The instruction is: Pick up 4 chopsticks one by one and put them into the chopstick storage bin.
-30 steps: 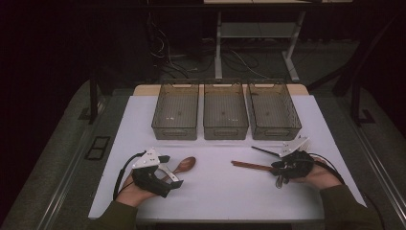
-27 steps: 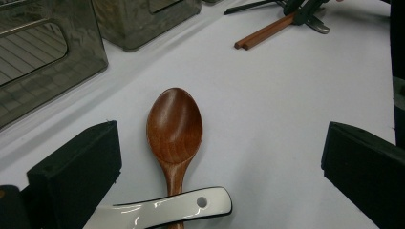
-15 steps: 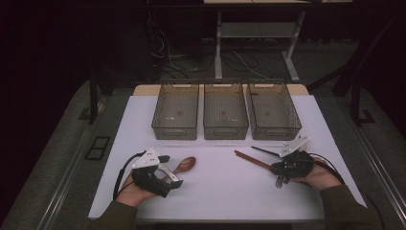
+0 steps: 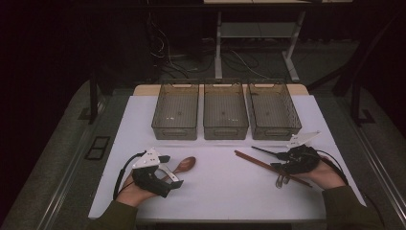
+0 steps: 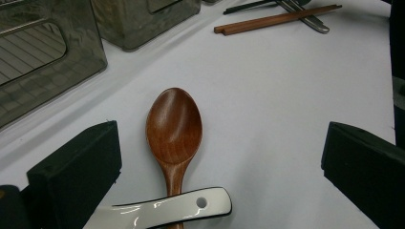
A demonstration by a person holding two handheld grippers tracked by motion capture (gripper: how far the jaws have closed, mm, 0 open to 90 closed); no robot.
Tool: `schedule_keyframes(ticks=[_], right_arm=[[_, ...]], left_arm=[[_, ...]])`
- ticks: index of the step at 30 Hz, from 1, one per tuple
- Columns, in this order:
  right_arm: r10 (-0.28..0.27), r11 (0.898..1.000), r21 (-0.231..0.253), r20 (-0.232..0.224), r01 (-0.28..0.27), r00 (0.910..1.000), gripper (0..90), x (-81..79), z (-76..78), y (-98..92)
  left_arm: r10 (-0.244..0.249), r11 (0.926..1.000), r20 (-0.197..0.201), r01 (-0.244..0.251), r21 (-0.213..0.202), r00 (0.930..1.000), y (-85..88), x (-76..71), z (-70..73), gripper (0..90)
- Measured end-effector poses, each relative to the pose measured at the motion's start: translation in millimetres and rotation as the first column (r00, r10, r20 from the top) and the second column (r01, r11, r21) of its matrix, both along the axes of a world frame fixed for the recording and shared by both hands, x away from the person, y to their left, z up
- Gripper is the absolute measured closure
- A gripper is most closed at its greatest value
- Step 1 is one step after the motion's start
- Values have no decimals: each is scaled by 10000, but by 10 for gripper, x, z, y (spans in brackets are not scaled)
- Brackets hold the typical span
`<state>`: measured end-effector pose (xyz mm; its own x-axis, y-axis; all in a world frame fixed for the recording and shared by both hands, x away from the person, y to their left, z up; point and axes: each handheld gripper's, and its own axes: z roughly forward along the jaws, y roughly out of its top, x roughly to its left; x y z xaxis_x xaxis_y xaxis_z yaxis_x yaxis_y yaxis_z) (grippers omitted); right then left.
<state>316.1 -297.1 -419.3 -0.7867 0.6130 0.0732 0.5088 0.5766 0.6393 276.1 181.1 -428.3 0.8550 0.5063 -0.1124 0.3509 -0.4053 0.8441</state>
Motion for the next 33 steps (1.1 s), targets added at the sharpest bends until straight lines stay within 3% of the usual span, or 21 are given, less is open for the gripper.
schedule_keyframes(ticks=[5,9,13,23,33], right_arm=[[-128,9999,-36,40,128,9999,667,35,-4,-24],[-13,10000,-24,-45,12,10000,716,30,-19,-26],[200,9997,-130,28,-200,9998,739,21,-29,-15],[550,9977,-387,-336,-563,9979,802,16,-76,26],[474,9973,-550,-360,-494,9982,824,33,-116,44]], left_arm=[[-13,10000,-8,13,-38,10000,-5,-1,-5,0],[-5,10000,-17,5,-52,10000,-6,0,-8,0],[-22,10000,-7,21,-32,10000,-5,0,-8,0],[-20,10000,-35,20,-35,10000,-8,-2,-11,0],[-49,10000,-22,49,-22,10000,-10,1,-12,0]])
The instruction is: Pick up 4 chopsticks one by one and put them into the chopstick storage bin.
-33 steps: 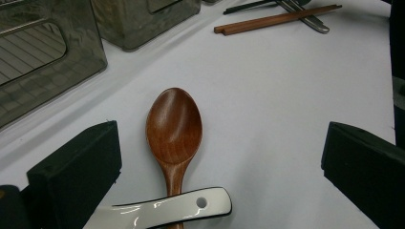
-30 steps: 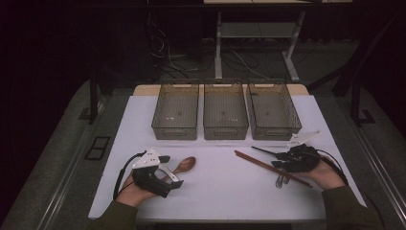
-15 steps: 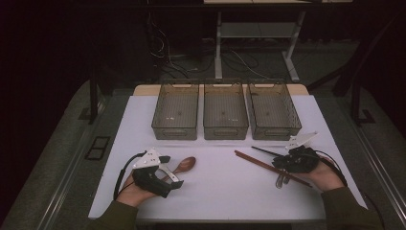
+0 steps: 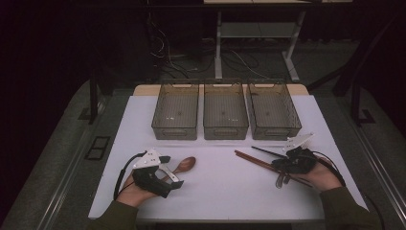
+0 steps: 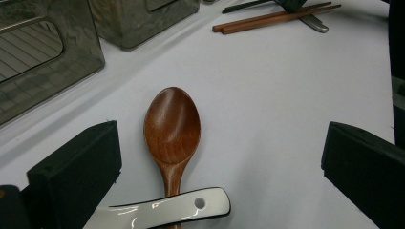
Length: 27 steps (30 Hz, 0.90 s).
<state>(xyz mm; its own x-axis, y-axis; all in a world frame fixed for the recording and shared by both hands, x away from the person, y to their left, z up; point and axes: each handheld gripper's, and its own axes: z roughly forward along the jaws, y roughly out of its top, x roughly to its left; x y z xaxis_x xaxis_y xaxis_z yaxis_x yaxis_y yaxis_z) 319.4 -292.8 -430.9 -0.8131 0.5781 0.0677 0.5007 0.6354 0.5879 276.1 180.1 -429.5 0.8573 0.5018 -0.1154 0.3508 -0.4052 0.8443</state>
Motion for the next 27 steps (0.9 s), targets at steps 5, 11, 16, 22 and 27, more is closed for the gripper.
schedule_keyframes(ticks=[5,11,16,22,27], right_arm=[[-32,10000,-56,-103,32,9999,827,23,-25,10],[3,9999,-148,-227,-7,9997,811,40,-59,21],[25,9999,-165,-227,-29,9997,807,43,-76,20],[177,9997,-142,-19,-178,9998,817,27,-88,9],[224,9997,-104,11,-224,9997,834,34,-91,-1]], left_arm=[[-13,10000,13,13,28,10000,-2,1,-1,0],[4,10000,-20,-4,17,10000,-3,-1,-1,0],[2,10000,-21,-2,13,10000,-2,-1,0,0],[0,10000,-20,0,20,10000,-9,-3,-6,0],[-55,9999,-27,56,83,10000,-15,-5,-9,0]])
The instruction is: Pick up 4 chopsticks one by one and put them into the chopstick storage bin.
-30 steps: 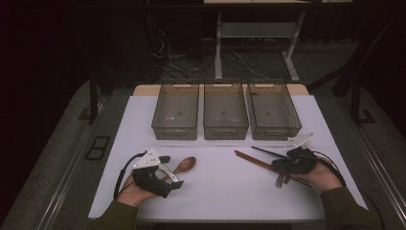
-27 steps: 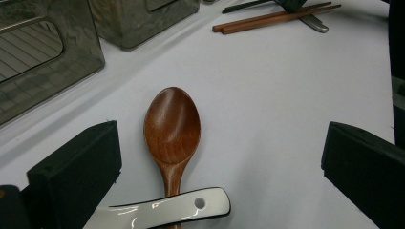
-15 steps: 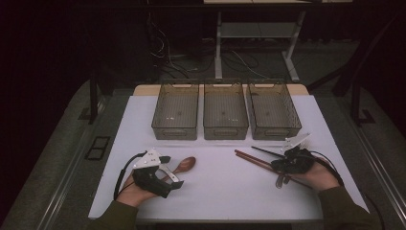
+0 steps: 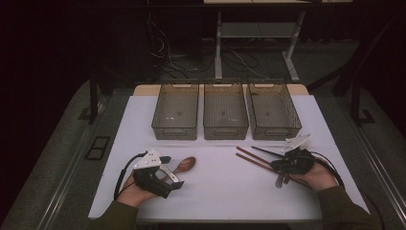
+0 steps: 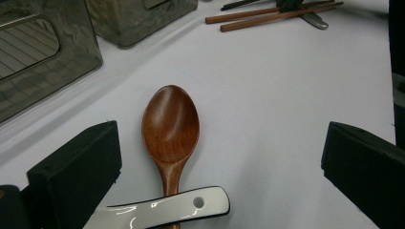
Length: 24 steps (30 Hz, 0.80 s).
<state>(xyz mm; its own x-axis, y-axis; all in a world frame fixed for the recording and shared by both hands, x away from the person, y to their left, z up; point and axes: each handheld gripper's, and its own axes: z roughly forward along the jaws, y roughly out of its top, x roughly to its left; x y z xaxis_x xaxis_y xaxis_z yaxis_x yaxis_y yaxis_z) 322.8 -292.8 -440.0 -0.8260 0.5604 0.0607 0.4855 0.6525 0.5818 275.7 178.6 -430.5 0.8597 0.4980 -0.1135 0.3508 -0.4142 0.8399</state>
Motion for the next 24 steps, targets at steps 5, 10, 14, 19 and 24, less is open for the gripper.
schedule_keyframes(ticks=[5,10,14,19,24], right_arm=[[48,9999,122,-62,-48,10000,837,13,-3,-18],[42,9997,239,-52,-41,10000,839,25,1,-49],[-67,9988,489,31,66,10000,839,29,33,-84],[-165,9963,852,149,152,9998,839,18,95,-128],[-291,9910,1317,263,254,9992,839,10,164,-173]], left_arm=[[-34,10000,39,34,5,10000,-8,-8,0,0],[-86,10000,68,86,-4,9999,-17,-7,2,0],[-85,9999,1,85,-65,10000,-28,-6,-5,0],[-85,9999,-15,85,-116,10000,-41,-16,-1,0],[5,9998,-3,-5,-181,10000,-44,-19,4,0]])
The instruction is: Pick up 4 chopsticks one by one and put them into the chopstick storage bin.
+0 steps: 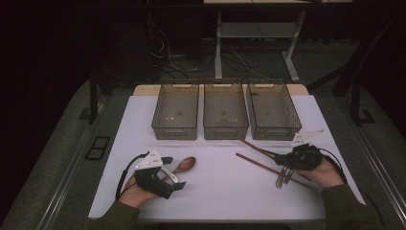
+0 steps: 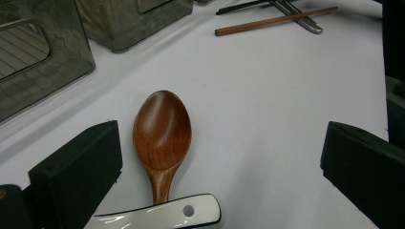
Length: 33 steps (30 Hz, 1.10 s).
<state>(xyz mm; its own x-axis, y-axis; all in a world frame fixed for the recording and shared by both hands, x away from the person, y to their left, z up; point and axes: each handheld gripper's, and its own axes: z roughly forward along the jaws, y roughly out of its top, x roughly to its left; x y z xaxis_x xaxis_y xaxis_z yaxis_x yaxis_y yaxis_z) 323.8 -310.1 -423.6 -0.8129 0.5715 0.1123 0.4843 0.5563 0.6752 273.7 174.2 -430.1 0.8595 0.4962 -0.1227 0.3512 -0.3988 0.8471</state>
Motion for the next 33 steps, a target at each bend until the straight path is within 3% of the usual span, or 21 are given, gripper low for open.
schedule_keyframes(ticks=[8,17,33], right_arm=[[-135,9976,674,36,132,9999,839,10,126,-4],[-553,9910,1230,217,522,9982,838,65,273,88],[-1321,9798,1586,536,1222,9898,839,315,382,295]], left_arm=[[238,9993,31,-237,-289,9997,7,-26,19,0],[149,9997,50,-149,-180,9999,-38,-27,6,0],[69,9999,43,-68,-112,10000,-60,-22,-2,0]])
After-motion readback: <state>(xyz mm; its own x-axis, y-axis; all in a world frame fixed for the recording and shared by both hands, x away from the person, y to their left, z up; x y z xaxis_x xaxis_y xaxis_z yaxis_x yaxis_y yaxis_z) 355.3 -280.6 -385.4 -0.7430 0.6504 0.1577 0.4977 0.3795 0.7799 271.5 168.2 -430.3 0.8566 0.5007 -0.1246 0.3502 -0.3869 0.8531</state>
